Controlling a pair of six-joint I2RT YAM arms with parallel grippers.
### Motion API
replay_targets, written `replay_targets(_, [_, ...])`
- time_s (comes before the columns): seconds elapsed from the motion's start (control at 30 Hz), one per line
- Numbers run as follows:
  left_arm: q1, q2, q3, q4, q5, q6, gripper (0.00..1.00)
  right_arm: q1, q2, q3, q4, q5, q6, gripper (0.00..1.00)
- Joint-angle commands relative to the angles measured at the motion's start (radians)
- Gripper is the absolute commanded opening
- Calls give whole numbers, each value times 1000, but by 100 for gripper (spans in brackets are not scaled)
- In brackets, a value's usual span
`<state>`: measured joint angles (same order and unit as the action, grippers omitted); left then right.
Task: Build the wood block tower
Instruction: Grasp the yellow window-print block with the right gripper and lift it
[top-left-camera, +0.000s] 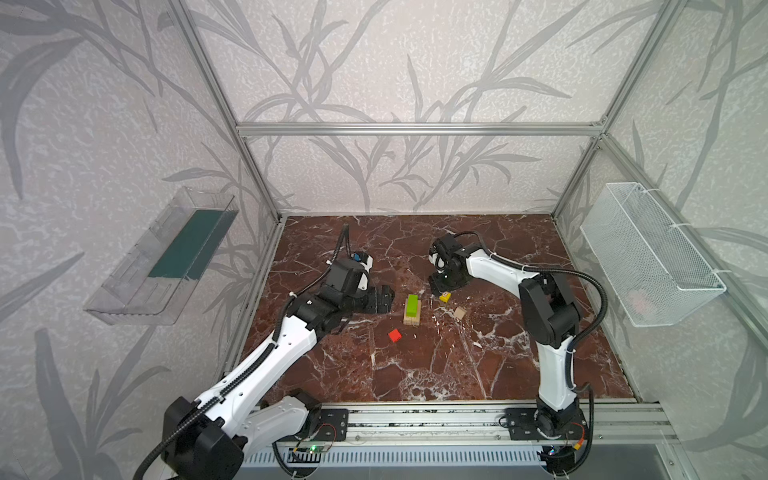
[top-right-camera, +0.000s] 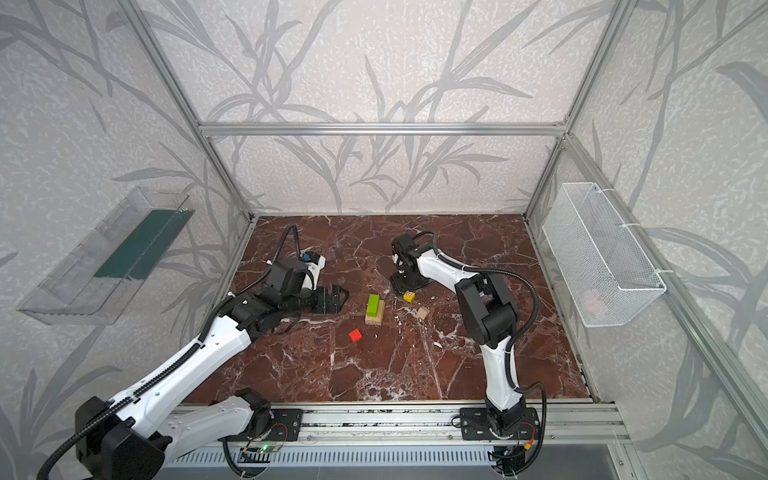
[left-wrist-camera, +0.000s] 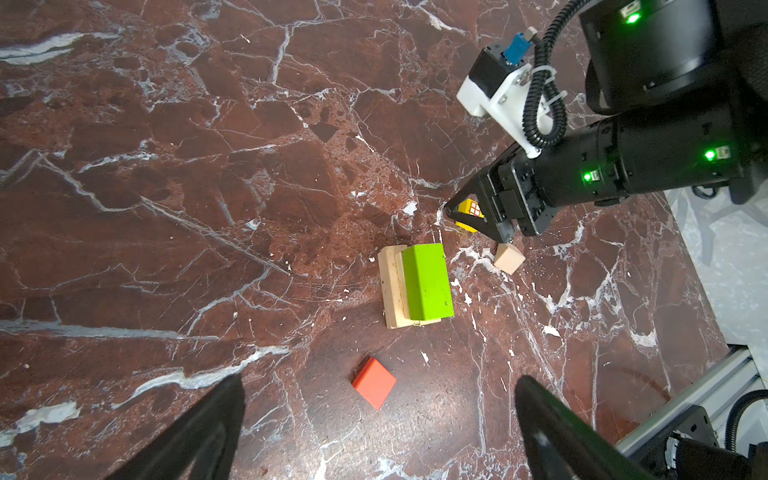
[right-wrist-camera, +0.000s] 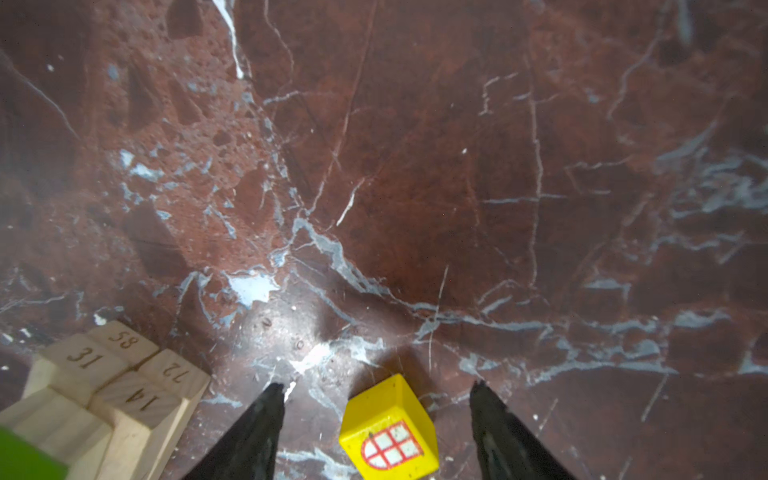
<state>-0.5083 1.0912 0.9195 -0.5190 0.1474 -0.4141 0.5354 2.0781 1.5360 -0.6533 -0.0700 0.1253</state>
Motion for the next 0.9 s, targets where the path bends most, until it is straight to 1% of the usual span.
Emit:
replay_targets(0.0, [6, -10, -1, 6, -19, 25, 99, -3, 23, 11, -47, -39, -32, 68])
replay_targets(0.17, [12, -9, -1, 10, -16, 24, 99, -2, -10, -60, -8, -79, -31, 60])
replay_targets(0.3, [19, -7, -1, 15, -9, 18, 99, 7, -42, -103, 8, -76, -36, 59])
replay_targets(0.53, [26, -7, -3, 15, -6, 18, 99, 28, -57, -125, 3, -5, -4, 57])
replay_targets(0.6, [28, -7, -2, 14, -6, 18, 99, 39, -52, -123, 2, 28, 1, 53])
replay_targets(0.7, [27, -7, -2, 16, -3, 17, 99, 50, -39, -111, -3, 72, -2, 52])
replay_targets(0.87, [31, -3, -2, 16, 8, 15, 99, 54, -18, -99, -15, 107, -3, 44])
